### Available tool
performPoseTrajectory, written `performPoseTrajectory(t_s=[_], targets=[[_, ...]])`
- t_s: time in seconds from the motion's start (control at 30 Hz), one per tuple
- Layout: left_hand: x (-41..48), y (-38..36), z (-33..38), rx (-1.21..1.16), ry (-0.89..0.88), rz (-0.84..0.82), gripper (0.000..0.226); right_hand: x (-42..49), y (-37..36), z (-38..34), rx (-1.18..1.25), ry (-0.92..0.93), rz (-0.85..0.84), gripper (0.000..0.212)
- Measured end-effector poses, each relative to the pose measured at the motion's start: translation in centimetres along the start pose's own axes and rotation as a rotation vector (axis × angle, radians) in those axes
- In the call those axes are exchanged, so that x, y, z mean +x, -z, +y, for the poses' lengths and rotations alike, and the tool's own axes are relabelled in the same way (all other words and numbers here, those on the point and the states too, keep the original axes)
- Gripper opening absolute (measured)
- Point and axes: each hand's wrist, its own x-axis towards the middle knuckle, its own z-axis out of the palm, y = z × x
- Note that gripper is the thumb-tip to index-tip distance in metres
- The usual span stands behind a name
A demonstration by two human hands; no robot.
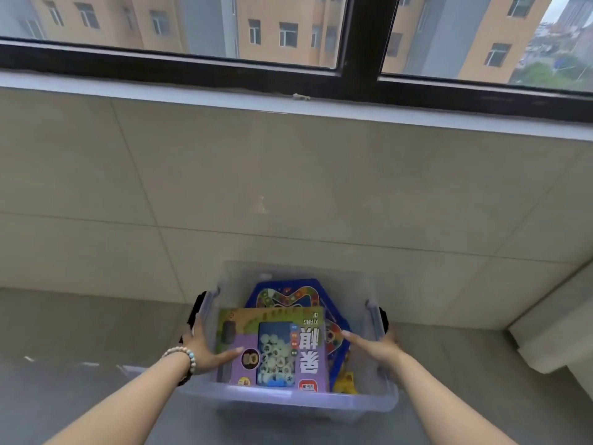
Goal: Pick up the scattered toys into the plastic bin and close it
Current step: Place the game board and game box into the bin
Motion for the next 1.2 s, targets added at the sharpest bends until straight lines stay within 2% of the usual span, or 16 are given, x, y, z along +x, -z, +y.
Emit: performPoseTrajectory(t_s=[0.1,0.3,0.43,0.5,0.57,0.6,0.67,0.8,0.93,1.0,1.1,1.2], targets=[[0.1,-0.1,0.2,-0.063,0.016,-0.021,0.132,-0.3,0.1,0.7,0.036,-0.036,-0.064,0.136],[0.8,-0.4,1.1,-0.172,0.108,-0.001,0.135,0.8,-0.6,1.5,0.015,-0.029,0.031,0.138],[1.5,0.5,0.6,-0.336,0.127,0.023,0.132,2.3,-0.4,2.7,0.193,0.019,0.04,0.137],[1.1,1.1,0.4,-0.418,0.164,0.011,0.135,-0.5,0.1,1.4,0.275,0.012,0.045,0.116],[0.3,1.5,0.2,-0.468,0.175,-0.004,0.125,-1.4,0.7,1.1,0.325,0.004,0.045,0.089],[-0.2,1.7,0.2,-0.487,0.173,-0.005,0.117,-1.9,1.1,1.1,0.34,0.004,0.046,0.084],[-0.7,1.6,0.2,-0.51,0.153,-0.008,0.103,-3.4,2.2,1.2,0.358,0.011,0.048,0.083],[-4.0,2.1,1.6,-0.533,0.038,0.008,0.096,-8.2,4.8,2.3,0.398,0.044,0.078,0.08],[-7.1,2.0,4.3,-0.566,-0.127,-0.061,0.119,-14.8,7.9,5.7,0.495,0.051,0.183,0.067],[-9.7,1.8,6.2,-0.617,-0.131,-0.069,0.118,-18.3,9.3,8.1,0.544,0.022,0.249,0.071],[-13.8,0.3,9.8,-0.616,-0.215,-0.182,0.127,-23.5,11.4,12.3,0.598,-0.033,0.362,0.085],[-16.2,-3.0,13.3,-0.578,-0.282,-0.288,0.134,-26.2,14.7,17.8,0.629,-0.064,0.437,0.117]])
